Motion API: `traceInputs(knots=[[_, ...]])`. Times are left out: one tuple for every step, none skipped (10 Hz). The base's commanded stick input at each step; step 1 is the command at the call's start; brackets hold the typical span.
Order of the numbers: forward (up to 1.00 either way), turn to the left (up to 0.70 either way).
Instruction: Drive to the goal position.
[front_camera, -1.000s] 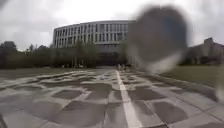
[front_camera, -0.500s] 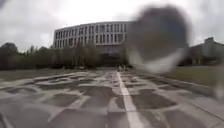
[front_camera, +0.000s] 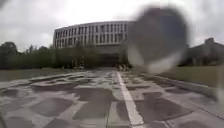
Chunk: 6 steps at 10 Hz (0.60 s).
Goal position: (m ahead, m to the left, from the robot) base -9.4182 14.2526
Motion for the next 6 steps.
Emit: traceInputs(knots=[[0.70, 0.00], [0.70, 0.00], [0.70, 0.00], [0.70, 0.00], [0.70, 0.00], [0.70, 0.00]])
